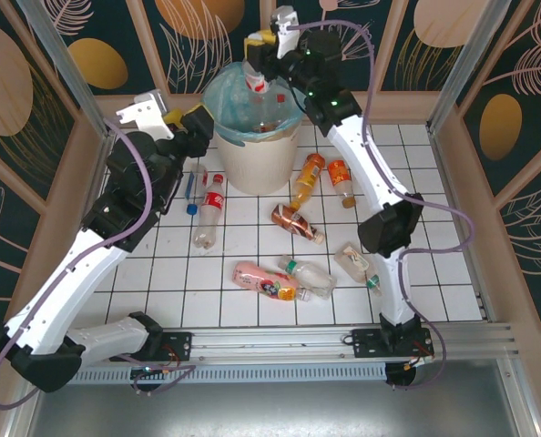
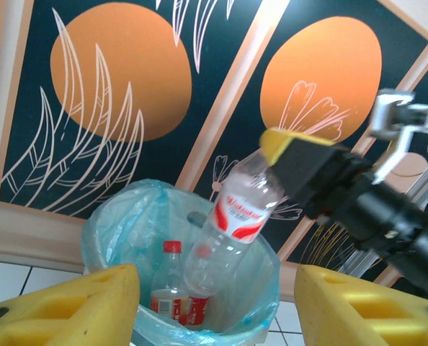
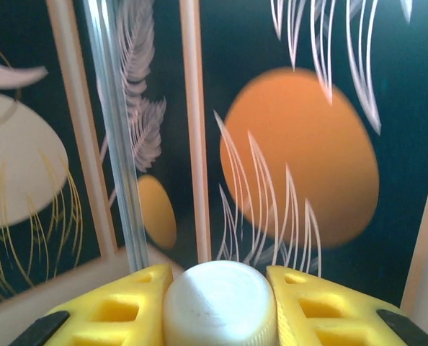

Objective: Put the plastic bottles in the bin

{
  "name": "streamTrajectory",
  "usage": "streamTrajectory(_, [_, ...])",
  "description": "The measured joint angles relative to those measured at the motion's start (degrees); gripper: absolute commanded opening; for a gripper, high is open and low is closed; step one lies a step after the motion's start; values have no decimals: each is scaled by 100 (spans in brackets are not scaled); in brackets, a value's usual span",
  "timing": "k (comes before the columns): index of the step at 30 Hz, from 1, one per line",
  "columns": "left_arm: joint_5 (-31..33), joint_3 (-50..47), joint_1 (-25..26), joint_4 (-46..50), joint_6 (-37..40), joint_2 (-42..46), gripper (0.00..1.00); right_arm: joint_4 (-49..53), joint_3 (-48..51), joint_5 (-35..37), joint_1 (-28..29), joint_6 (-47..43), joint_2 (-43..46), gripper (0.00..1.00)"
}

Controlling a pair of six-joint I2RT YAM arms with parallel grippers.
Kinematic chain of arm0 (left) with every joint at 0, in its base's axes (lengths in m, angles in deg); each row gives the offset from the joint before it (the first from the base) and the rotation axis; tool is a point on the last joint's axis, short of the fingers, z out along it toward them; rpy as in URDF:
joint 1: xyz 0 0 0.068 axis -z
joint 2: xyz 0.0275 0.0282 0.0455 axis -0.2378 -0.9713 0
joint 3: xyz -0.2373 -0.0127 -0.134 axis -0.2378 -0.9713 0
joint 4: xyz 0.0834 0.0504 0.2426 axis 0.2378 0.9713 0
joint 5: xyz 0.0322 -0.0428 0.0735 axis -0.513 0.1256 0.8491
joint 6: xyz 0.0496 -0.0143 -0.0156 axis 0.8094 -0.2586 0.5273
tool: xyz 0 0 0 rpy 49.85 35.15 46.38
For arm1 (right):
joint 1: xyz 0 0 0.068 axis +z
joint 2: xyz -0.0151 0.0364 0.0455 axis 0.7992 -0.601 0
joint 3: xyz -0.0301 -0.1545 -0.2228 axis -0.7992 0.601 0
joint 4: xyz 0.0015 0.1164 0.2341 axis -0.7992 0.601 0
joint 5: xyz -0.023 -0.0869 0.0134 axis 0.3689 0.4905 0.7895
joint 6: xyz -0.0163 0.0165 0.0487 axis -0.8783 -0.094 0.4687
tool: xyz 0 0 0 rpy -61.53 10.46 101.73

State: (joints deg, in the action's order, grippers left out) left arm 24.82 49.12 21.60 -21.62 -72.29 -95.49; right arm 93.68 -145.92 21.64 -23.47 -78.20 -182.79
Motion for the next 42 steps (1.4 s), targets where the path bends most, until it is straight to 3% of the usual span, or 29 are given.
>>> streamTrajectory(9, [-149, -160, 0, -26, 0, -208, 60, 901, 2, 332, -9, -278, -343, 24])
streamTrajectory(15, [-190, -297, 0, -24, -4, -269, 61, 1095, 195, 570, -9, -463, -382, 34])
streamTrajectory(18, [-212, -308, 0, -24, -4, -291, 61, 1174, 240, 699, -9, -509, -522, 45])
streamTrajectory(24, [-212, -308, 0, -26, -9, -289, 62, 1252, 302, 809, -13, -507, -621, 51])
streamTrajectory(26, [-212, -308, 0, -26, -15, -289, 62, 1244, 302, 826, -13, -503, -621, 48])
streamTrajectory(30, [-212, -308, 0, -26, -20, -289, 62, 1255, 302, 852, -15, -472, -621, 26])
streamTrajectory(42, [-190, -367, 0, -59, -20, -284, 62, 981, 363, 507, -35, -374, -616, 20])
